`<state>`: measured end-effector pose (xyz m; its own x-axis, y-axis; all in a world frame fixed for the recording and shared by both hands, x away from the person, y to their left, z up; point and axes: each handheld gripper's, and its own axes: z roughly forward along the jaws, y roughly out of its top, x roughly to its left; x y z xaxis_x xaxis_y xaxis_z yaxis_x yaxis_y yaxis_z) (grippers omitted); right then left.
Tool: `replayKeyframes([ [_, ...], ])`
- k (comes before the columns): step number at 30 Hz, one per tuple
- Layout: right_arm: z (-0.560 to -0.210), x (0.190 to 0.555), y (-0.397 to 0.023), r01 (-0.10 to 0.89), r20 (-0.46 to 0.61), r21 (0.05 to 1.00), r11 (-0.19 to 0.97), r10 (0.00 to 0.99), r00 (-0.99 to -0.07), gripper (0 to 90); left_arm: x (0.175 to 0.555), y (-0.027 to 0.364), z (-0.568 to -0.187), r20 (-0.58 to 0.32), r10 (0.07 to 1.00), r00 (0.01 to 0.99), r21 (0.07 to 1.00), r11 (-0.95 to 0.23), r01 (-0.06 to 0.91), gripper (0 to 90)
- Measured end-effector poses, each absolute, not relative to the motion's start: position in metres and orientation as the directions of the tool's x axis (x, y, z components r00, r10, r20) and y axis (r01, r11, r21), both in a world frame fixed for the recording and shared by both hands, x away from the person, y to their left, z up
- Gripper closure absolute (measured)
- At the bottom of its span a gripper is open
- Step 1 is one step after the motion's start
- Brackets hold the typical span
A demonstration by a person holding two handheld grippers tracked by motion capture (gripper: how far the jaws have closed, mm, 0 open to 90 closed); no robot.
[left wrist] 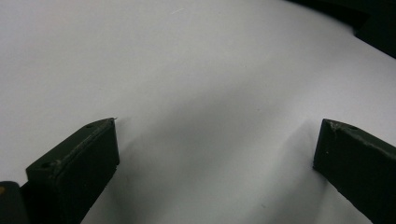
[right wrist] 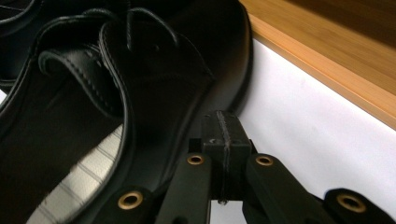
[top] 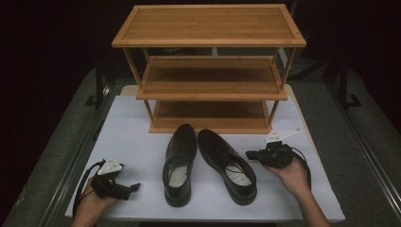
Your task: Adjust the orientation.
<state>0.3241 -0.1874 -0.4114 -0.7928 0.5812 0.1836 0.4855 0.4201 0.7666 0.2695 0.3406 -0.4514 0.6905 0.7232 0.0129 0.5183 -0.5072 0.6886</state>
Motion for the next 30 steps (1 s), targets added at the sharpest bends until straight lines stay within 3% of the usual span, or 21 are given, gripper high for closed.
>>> replayKeyframes([
  [14, -0.416, 0.331, -0.17, 0.478, 0.201, 0.758, 0.444, 0.538, -0.818, 89.8, 0.27, 0.341, -0.451, 0.011, 0.723, 0.691, 0.687, -0.507, 0.52, 0.0],
  [30, -0.415, 0.313, -0.15, 0.451, 0.225, 0.753, 0.479, 0.457, -0.861, 89.8, 0.27, 0.341, -0.451, 0.01, 0.723, 0.691, 0.687, -0.507, 0.521, 0.0],
])
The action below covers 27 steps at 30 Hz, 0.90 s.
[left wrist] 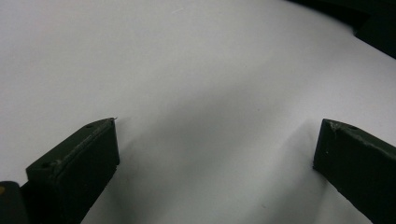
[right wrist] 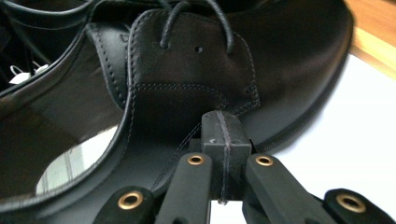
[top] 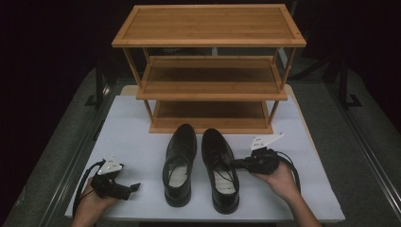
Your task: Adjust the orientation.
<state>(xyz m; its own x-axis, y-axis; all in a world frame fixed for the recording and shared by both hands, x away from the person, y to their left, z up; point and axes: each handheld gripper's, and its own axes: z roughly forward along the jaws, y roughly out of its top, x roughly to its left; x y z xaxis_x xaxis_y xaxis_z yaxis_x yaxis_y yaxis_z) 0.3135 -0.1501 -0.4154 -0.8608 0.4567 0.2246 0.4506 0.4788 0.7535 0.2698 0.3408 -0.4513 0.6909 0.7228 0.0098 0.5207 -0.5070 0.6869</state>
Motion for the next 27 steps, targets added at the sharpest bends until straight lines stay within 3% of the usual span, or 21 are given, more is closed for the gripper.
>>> replayKeyframes([
  [18, -0.415, 0.299, -0.162, 0.453, 0.221, 0.764, 0.459, 0.473, -0.853, 89.7, 0.27, 0.341, -0.451, 0.01, 0.723, 0.691, 0.687, -0.507, 0.52, 0.0],
  [27, -0.432, 0.297, -0.167, 0.492, 0.252, 0.733, 0.469, 0.485, -0.838, 89.8, 0.27, 0.341, -0.451, 0.01, 0.723, 0.691, 0.687, -0.507, 0.52, 0.0],
])
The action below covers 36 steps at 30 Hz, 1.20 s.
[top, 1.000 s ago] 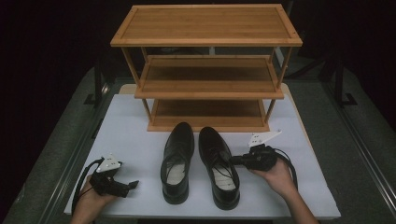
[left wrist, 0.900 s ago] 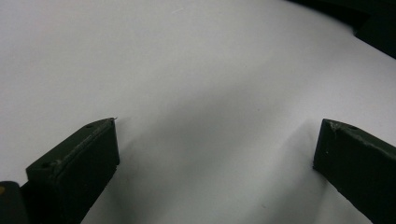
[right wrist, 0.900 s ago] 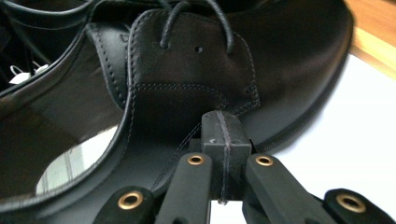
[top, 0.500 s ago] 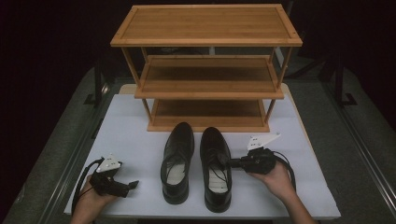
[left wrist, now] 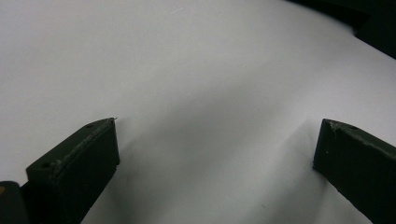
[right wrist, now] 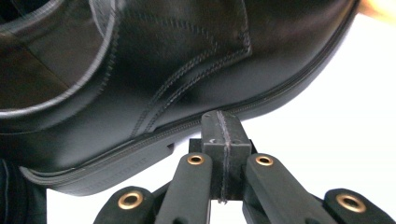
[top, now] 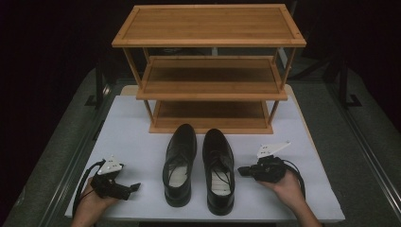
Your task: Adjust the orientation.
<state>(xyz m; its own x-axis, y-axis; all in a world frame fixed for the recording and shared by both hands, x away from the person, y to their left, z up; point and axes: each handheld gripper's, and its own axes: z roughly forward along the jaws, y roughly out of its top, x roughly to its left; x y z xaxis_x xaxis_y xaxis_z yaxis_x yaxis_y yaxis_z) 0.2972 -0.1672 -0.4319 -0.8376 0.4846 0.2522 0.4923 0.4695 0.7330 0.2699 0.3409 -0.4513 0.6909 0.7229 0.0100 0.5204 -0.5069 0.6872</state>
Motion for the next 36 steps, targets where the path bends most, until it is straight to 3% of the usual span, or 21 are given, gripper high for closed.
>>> replayKeyframes([
  [36, -0.444, 0.306, -0.13, 0.464, 0.253, 0.712, 0.526, 0.425, -0.869, 89.7, 0.27, 0.341, -0.451, 0.009, 0.724, 0.69, 0.686, -0.506, 0.522, 0.0],
])
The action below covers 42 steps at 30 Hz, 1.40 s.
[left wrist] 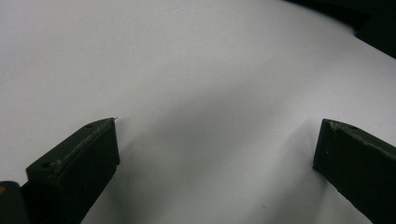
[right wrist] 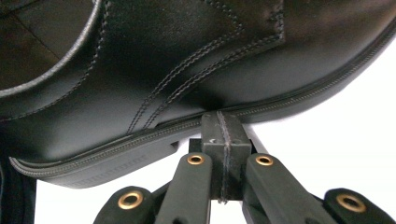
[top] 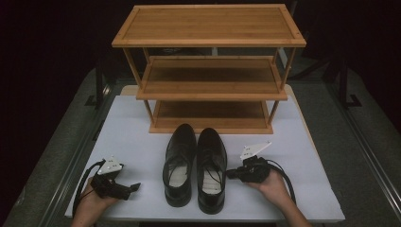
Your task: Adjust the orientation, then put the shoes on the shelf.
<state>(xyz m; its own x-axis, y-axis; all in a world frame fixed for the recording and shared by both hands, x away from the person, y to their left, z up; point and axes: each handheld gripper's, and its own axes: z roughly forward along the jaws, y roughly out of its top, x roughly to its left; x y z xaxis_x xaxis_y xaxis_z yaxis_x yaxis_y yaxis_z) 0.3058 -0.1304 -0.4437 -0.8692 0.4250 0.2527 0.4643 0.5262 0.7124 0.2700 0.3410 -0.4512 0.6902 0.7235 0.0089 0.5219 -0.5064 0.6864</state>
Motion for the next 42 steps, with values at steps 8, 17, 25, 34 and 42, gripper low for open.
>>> replayKeyframes([
  [8, -0.436, 0.305, -0.142, 0.473, 0.224, 0.741, 0.477, 0.488, -0.843, 72.6, 0.27, 0.341, -0.45, 0.008, 0.724, 0.69, 0.685, -0.507, 0.523, 0.0],
  [17, -0.428, 0.301, -0.149, 0.492, 0.204, 0.762, 0.421, 0.566, -0.799, 46.3, 0.274, 0.34, -0.44, -0.043, 0.725, 0.687, 0.73, -0.447, 0.517, 13.6],
  [25, -0.419, 0.299, -0.157, 0.498, 0.22, 0.78, 0.378, 0.58, -0.784, 38.3, 0.281, 0.326, -0.419, -0.066, 0.698, 0.713, 0.763, -0.426, 0.487, 13.7],
  [34, -0.403, 0.296, -0.157, 0.488, 0.224, 0.795, 0.36, 0.574, -0.788, 34.7, 0.288, 0.304, -0.396, -0.062, 0.656, 0.752, 0.785, -0.433, 0.443, 14.0],
  [42, -0.387, 0.293, -0.15, 0.47, 0.224, 0.814, 0.342, 0.563, -0.796, 31.4, 0.296, 0.282, -0.379, -0.056, 0.618, 0.784, 0.803, -0.439, 0.403, 14.3],
])
